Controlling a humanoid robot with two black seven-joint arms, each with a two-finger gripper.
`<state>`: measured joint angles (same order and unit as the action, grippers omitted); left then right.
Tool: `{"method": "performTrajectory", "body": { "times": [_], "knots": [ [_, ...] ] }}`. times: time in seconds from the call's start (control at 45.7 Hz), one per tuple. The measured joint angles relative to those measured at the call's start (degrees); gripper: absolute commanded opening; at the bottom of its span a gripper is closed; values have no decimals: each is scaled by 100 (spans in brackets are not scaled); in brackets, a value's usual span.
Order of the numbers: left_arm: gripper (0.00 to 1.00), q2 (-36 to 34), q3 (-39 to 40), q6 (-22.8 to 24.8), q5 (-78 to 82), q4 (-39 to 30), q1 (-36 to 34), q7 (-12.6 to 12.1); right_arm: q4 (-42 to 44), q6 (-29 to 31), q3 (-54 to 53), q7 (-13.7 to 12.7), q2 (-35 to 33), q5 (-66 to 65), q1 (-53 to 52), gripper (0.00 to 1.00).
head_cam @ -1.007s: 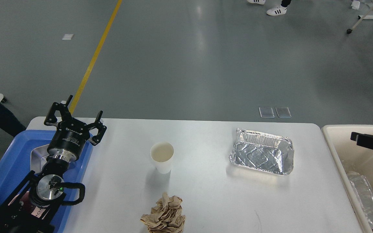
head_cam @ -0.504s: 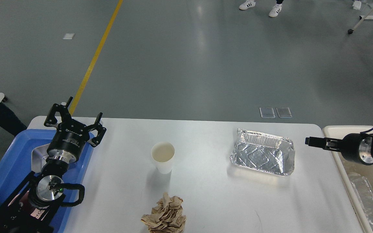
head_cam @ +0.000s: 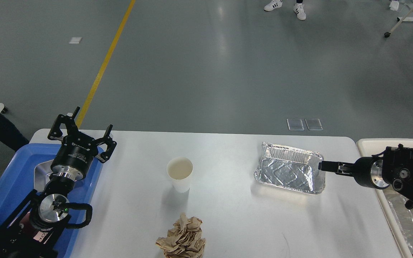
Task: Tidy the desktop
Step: 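Grasp the foil tray's edge with the right gripper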
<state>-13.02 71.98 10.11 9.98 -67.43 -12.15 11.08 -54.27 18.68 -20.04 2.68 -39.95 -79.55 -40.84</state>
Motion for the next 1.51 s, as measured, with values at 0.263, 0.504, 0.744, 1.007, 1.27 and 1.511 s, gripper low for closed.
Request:
{"method": "performTrajectory", "body": {
  "times": [0.263, 0.504, 0.744, 1.007, 1.27, 1.511],
  "knots": [
    [97, -157, 0, 5, 0, -24, 54, 0, 771, -9, 39, 17, 632, 5, 131, 100],
    [97, -174, 0, 17, -4, -25, 56, 8, 932, -32, 87, 65, 794, 2, 152, 100],
    [97, -186, 0, 27, -4, -25, 64, 15, 1393, -66, 96, 67, 1123, 0, 154, 91],
    [97, -187, 0, 27, -4, -25, 72, 17, 1701, -114, 404, 92, 1323, 4, 120, 51],
    [97, -187, 0, 39, -1, -25, 81, 24, 1717, -335, 754, 219, 1371, 6, 52, 1],
    [97, -190, 0, 52, -1, -25, 105, 26, 1843, -356, 783, 551, 1377, 10, 26, 0]
  ]
}}
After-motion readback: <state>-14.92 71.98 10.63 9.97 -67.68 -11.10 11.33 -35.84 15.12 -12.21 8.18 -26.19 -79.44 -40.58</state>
